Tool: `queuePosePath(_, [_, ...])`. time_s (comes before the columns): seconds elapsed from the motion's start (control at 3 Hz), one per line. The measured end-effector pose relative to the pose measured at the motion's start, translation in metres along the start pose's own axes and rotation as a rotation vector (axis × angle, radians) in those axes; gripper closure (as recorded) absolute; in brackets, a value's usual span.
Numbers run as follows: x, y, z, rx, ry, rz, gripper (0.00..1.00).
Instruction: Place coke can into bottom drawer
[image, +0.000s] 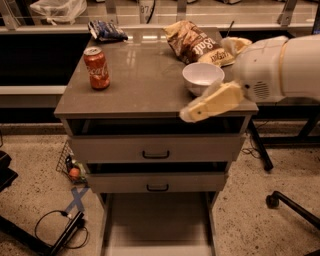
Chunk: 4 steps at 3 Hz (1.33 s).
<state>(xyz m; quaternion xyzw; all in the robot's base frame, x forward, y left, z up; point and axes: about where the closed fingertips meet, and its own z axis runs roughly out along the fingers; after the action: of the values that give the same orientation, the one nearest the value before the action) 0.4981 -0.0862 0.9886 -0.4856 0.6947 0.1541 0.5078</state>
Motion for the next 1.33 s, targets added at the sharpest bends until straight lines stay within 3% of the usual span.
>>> queuePosePath(0.33, [-0.042,0.002,0.013,0.053,-0.132,-0.023,0.0])
queuePosePath(1.0, [-0.043,-0.001,0.027,0.073,-0.134,0.008,0.0])
queuePosePath(1.33, [-0.017,-0.017,0.065,0.135,-0.07,0.071,0.0])
